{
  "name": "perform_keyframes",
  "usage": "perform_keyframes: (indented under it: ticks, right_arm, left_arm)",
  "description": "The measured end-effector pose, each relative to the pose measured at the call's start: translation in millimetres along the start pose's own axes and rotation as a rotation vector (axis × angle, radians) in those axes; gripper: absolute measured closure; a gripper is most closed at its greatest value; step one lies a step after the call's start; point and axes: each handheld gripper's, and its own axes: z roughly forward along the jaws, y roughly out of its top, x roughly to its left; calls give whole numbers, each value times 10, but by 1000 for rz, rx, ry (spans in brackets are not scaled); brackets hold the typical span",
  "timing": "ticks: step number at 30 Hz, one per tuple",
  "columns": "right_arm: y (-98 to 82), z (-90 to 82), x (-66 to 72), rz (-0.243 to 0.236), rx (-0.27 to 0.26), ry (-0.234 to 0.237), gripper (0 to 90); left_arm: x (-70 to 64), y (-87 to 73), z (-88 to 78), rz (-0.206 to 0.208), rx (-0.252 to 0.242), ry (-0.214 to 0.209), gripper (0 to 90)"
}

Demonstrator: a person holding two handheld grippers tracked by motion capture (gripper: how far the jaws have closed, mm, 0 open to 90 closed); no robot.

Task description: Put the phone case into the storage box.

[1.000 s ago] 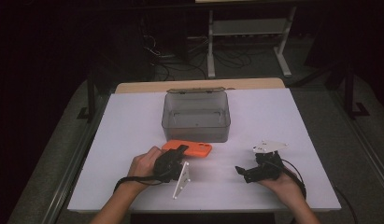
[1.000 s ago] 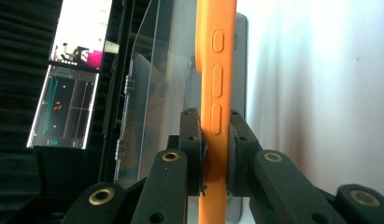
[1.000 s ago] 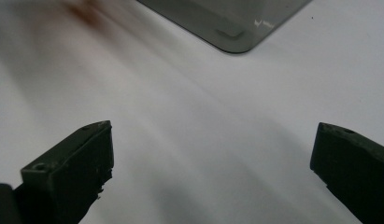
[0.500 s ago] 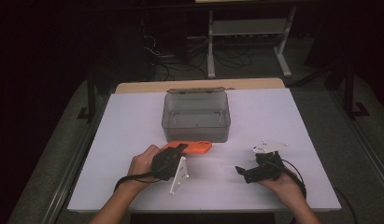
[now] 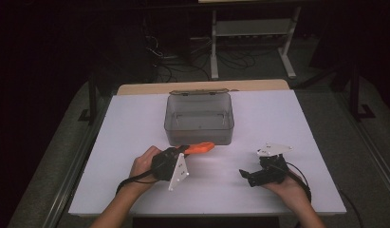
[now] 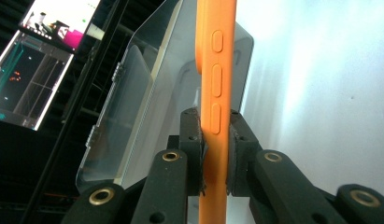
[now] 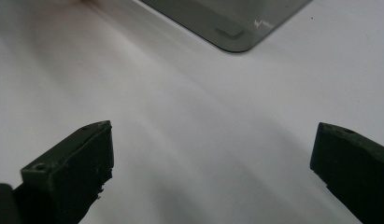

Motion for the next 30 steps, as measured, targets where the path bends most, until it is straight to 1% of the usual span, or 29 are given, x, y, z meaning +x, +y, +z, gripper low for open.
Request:
perform_keyframes:
  ticks: [8, 9, 10, 12, 15, 16, 19, 26, 29, 30]
  right_arm:
    - [1, -6, 1, -6, 0, -1, 0]
    - [1, -6, 0, -7, -1, -1, 0]
    - [1, -6, 1, -8, 0, -1, 0]
    - [0, -6, 1, -9, 1, -1, 0]
    - [0, -6, 2, -11, 0, -1, 0]
    - [1, -6, 2, -11, 0, -2, 0]
    - [1, -7, 1, -12, 0, -3, 0]
    - [1, -8, 2, -13, 0, -2, 0]
    - [2, -7, 2, -13, 0, -2, 0]
    - [2, -7, 2, -13, 0, -2, 0]
  left_arm:
    - [58, -25, -5, -70, -7, -23, 798]
    - [66, -30, -5, -84, -10, -28, 798]
    - [74, -32, -8, -90, -10, -32, 799]
    - [90, -43, -5, -124, -22, -44, 798]
    - [110, -56, -5, -147, -22, -55, 798]
    - [119, -62, -4, -167, -25, -61, 798]
    - [140, -74, -3, -198, -32, -73, 798]
    - [175, -103, 2, -258, -38, -101, 798]
    - [196, -115, 3, -291, -46, -117, 798]
    - [201, -121, 3, -308, -49, -124, 798]
